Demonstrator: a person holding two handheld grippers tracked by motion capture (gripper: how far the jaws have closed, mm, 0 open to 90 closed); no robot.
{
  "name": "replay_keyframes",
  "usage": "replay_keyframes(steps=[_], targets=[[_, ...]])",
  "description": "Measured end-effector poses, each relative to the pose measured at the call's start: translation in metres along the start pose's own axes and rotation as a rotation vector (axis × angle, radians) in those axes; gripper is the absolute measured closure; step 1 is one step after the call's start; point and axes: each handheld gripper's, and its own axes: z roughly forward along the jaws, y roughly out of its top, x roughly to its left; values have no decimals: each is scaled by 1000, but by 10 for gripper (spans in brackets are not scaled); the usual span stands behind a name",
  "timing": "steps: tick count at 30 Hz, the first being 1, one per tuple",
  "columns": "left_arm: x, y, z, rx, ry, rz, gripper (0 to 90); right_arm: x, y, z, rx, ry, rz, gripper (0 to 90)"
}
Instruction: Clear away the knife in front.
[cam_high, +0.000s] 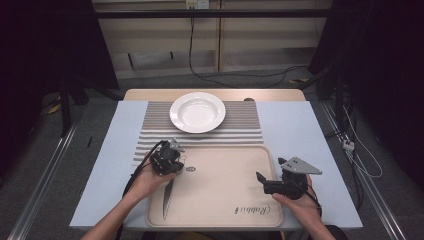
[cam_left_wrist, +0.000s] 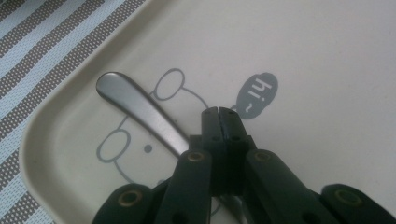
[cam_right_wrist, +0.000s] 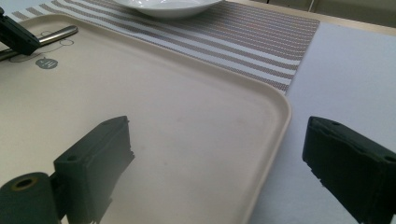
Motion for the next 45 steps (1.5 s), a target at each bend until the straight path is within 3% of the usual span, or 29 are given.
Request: replay_keyframes(steps=[14,31,43,45], targets=[[8,-7,-7,42,-7,7,900,0,0,0,1,-1,-2,80],[22,-19,-16,64,-9,-54,900,0,0,0,0,-2,-2,79],[22,-19,-17,71,13,-51,899,0,0,1,0,-2,-3,79],[21,-18,-16,60,15,-46,842,0,0,1,1,-2,-4,79]])
